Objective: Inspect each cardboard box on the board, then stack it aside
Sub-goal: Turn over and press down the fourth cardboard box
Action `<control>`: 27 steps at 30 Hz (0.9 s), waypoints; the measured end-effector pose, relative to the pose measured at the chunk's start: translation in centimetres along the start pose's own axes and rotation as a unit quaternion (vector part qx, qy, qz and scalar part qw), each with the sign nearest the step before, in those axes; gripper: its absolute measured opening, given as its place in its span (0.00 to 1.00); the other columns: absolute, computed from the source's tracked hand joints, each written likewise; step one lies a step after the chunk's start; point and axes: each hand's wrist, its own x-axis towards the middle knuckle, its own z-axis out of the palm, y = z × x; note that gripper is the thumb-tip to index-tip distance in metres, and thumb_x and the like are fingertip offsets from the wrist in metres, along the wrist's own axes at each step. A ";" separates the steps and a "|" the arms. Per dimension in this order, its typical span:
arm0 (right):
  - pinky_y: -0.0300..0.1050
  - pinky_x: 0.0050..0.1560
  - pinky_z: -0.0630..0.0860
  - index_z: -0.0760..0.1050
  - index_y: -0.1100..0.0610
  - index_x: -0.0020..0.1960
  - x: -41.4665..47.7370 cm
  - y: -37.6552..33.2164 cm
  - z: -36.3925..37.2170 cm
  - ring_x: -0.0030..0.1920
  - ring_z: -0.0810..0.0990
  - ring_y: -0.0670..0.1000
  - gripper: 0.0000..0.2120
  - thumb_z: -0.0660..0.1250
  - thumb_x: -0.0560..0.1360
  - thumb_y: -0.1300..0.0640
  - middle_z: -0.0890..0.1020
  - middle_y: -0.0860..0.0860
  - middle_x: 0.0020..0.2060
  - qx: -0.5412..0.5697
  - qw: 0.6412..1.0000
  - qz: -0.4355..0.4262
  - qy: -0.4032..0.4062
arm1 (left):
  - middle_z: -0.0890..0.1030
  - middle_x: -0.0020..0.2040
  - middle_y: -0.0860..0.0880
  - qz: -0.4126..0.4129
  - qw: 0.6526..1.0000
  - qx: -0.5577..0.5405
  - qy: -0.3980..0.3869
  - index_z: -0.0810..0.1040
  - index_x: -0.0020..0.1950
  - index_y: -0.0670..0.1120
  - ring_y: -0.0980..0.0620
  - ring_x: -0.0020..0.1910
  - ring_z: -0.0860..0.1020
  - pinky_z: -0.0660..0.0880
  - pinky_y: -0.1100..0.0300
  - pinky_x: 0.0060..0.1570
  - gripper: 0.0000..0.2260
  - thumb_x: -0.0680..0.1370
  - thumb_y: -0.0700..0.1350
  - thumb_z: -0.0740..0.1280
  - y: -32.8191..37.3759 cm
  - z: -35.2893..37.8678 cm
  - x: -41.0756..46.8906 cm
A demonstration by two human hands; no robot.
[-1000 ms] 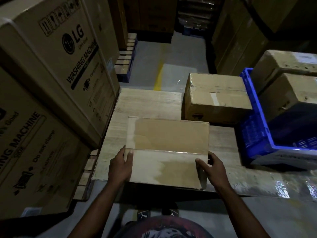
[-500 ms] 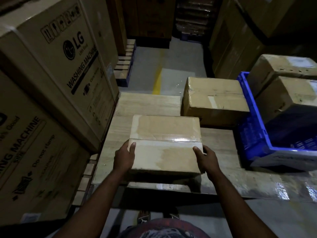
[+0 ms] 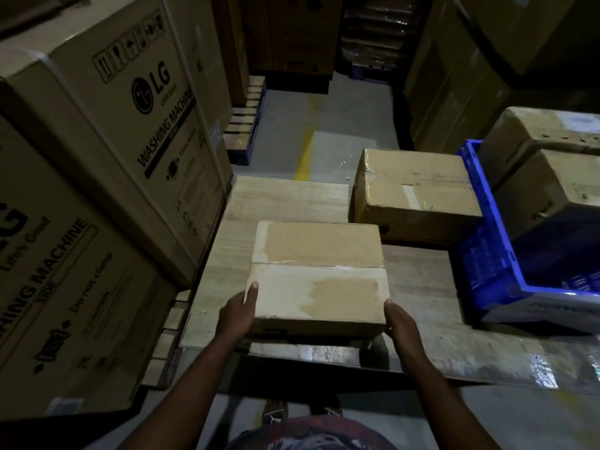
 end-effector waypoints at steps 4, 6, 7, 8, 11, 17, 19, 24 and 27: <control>0.55 0.69 0.71 0.76 0.53 0.65 -1.0 1.7 -0.2 0.62 0.78 0.54 0.19 0.59 0.83 0.43 0.80 0.55 0.62 0.005 1.000 0.013 -0.002 | 0.71 0.73 0.39 -0.027 1.000 -0.015 -0.001 0.69 0.75 0.43 0.39 0.71 0.70 0.65 0.51 0.68 0.33 0.81 0.66 0.51 -0.6 0.6 -2.5; 0.56 0.69 0.71 0.76 0.53 0.65 -1.2 1.3 -0.1 0.62 0.77 0.55 0.18 0.54 0.85 0.45 0.80 0.56 0.62 0.006 1.000 0.024 -0.001 | 0.70 0.73 0.38 -0.040 0.999 -0.021 -0.001 0.69 0.75 0.42 0.38 0.71 0.70 0.64 0.51 0.69 0.32 0.82 0.64 0.50 -0.1 0.6 -2.9; 0.56 0.68 0.72 0.75 0.53 0.66 -1.4 0.9 0.0 0.61 0.77 0.55 0.21 0.52 0.85 0.44 0.80 0.56 0.62 0.010 0.999 0.030 0.000 | 0.70 0.73 0.37 -0.055 0.998 -0.023 -0.003 0.70 0.74 0.41 0.38 0.70 0.70 0.65 0.50 0.69 0.33 0.82 0.65 0.49 0.2 0.5 -3.0; 0.55 0.67 0.72 0.75 0.55 0.67 -1.6 0.6 -0.1 0.61 0.77 0.55 0.24 0.49 0.85 0.43 0.80 0.55 0.61 0.015 0.999 0.031 0.003 | 0.71 0.72 0.36 -0.069 0.997 -0.025 -0.006 0.70 0.73 0.39 0.38 0.70 0.70 0.65 0.50 0.68 0.34 0.82 0.65 0.48 0.6 0.3 -3.1; 0.50 0.63 0.71 0.73 0.58 0.71 -2.1 -0.5 -0.5 0.61 0.76 0.54 0.31 0.44 0.84 0.41 0.79 0.55 0.60 0.018 1.000 0.009 0.011 | 0.72 0.71 0.35 -0.085 0.995 -0.043 0.001 0.71 0.72 0.38 0.38 0.68 0.71 0.66 0.49 0.67 0.35 0.83 0.65 0.47 1.8 -0.2 -3.5; 0.50 0.61 0.74 0.76 0.53 0.66 -2.5 -3.1 -1.6 0.61 0.78 0.53 0.28 0.47 0.82 0.38 0.80 0.54 0.61 0.013 0.997 -0.063 0.037 | 0.74 0.70 0.36 -0.043 0.994 -0.080 0.056 0.73 0.71 0.40 0.38 0.67 0.73 0.68 0.49 0.65 0.32 0.83 0.63 0.48 4.0 -1.1 -4.3; 0.51 0.60 0.75 0.76 0.52 0.67 -2.5 -4.0 -2.1 0.61 0.79 0.52 0.30 0.47 0.80 0.36 0.81 0.53 0.61 0.002 0.996 -0.083 0.037 | 0.76 0.67 0.38 -0.014 0.994 -0.080 0.074 0.76 0.68 0.43 0.39 0.64 0.75 0.70 0.49 0.63 0.28 0.84 0.61 0.49 4.3 -1.6 -4.4; 0.53 0.63 0.75 0.74 0.46 0.71 -2.7 -5.3 -3.4 0.65 0.77 0.49 0.23 0.52 0.83 0.39 0.79 0.47 0.65 -0.010 0.993 -0.114 0.018 | 0.78 0.50 0.44 0.031 0.990 -0.095 0.095 0.74 0.48 0.48 0.45 0.50 0.75 0.70 0.51 0.48 0.17 0.85 0.53 0.49 5.2 -2.2 -4.7; 0.47 0.61 0.76 0.71 0.42 0.72 -2.9 -5.9 -4.0 0.65 0.77 0.45 0.18 0.62 0.82 0.47 0.78 0.38 0.62 -0.015 0.991 -0.132 0.002 | 0.80 0.46 0.46 0.060 0.987 -0.113 0.094 0.76 0.46 0.48 0.42 0.49 0.78 0.73 0.49 0.47 0.11 0.82 0.48 0.55 5.4 -2.2 -5.1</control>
